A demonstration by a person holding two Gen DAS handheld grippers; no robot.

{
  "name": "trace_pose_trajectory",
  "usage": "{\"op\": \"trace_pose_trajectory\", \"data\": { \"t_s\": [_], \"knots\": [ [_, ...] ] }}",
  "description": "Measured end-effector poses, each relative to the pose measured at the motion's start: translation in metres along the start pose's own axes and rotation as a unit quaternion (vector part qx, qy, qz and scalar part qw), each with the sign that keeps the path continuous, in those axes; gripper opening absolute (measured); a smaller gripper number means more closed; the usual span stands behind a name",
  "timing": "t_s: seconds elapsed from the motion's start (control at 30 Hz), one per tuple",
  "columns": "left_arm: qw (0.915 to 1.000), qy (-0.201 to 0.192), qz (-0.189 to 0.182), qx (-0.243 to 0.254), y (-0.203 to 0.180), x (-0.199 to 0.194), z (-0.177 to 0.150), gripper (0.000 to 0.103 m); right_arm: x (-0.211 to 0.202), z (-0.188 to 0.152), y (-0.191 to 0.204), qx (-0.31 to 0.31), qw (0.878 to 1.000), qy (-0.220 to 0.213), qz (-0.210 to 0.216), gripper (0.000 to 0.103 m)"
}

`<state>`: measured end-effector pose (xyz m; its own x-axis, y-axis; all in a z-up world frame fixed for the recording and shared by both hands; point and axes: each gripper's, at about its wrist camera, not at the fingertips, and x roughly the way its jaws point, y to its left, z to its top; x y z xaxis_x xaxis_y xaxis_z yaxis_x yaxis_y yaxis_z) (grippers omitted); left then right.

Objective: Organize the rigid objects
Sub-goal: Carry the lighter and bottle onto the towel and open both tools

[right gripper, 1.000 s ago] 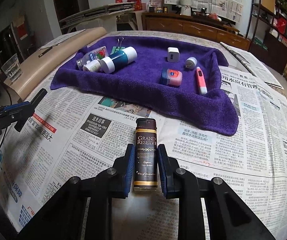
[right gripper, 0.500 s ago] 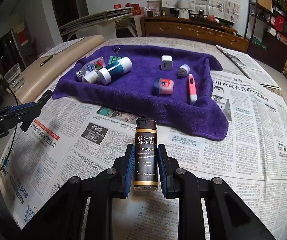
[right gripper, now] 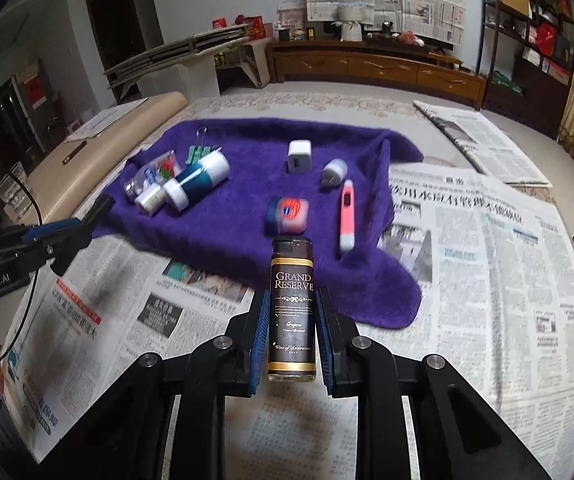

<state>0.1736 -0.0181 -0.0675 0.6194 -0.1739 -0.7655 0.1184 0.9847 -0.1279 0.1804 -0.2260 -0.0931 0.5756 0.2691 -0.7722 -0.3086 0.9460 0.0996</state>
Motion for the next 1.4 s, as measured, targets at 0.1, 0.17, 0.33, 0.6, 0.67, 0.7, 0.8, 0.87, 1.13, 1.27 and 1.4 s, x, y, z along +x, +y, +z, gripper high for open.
{"op": "trace_pose_trajectory", "data": {
  "t_s": [0.1, 0.17, 0.33, 0.6, 0.67, 0.7, 0.8, 0.87, 1.13, 1.27, 1.4],
  "knots": [
    [1.0000, 0.001, -0.005, 0.003, -0.003, 0.007, 0.011, 0.021, 0.000, 0.016, -0.004, 0.001, 1.000, -0.008, -0.003, 0.023],
    [0.9999, 0.002, -0.011, 0.005, -0.004, 0.012, 0.018, 0.021, 0.001, 0.026, -0.005, 0.001, 1.000, -0.008, -0.002, 0.023],
    [0.9997, 0.008, -0.023, -0.001, -0.003, 0.028, 0.034, 0.021, 0.012, 0.052, -0.009, -0.003, 1.000, -0.010, -0.002, 0.023],
    [0.9983, 0.033, -0.048, 0.000, -0.012, 0.065, 0.046, 0.021, 0.047, 0.082, -0.012, -0.011, 1.000, 0.013, 0.010, 0.023],
    [0.9980, 0.038, -0.049, 0.005, -0.015, 0.073, 0.047, 0.021, 0.057, 0.087, -0.012, -0.013, 1.000, 0.019, 0.013, 0.023],
    [0.9980, 0.040, -0.049, 0.007, -0.016, 0.076, 0.047, 0.021, 0.064, 0.090, -0.012, -0.017, 0.999, 0.025, 0.015, 0.023],
    [0.9974, 0.049, -0.050, 0.013, -0.020, 0.085, 0.049, 0.021, 0.082, 0.095, -0.014, -0.025, 0.998, 0.043, 0.024, 0.023],
    [0.9972, 0.055, -0.049, 0.016, -0.023, 0.089, 0.051, 0.021, 0.093, 0.097, -0.015, -0.031, 0.998, 0.055, 0.028, 0.023],
    [0.9948, 0.087, -0.033, 0.041, -0.028, 0.111, 0.056, 0.021, 0.122, 0.101, -0.026, -0.032, 0.994, 0.091, 0.044, 0.023],
    [0.9942, 0.092, -0.027, 0.047, -0.029, 0.117, 0.058, 0.021, 0.131, 0.099, -0.034, -0.032, 0.993, 0.100, 0.048, 0.023],
    [0.9946, 0.093, -0.021, 0.041, -0.028, 0.123, 0.059, 0.021, 0.134, 0.100, -0.035, -0.035, 0.993, 0.093, 0.055, 0.023]
  ]
}}
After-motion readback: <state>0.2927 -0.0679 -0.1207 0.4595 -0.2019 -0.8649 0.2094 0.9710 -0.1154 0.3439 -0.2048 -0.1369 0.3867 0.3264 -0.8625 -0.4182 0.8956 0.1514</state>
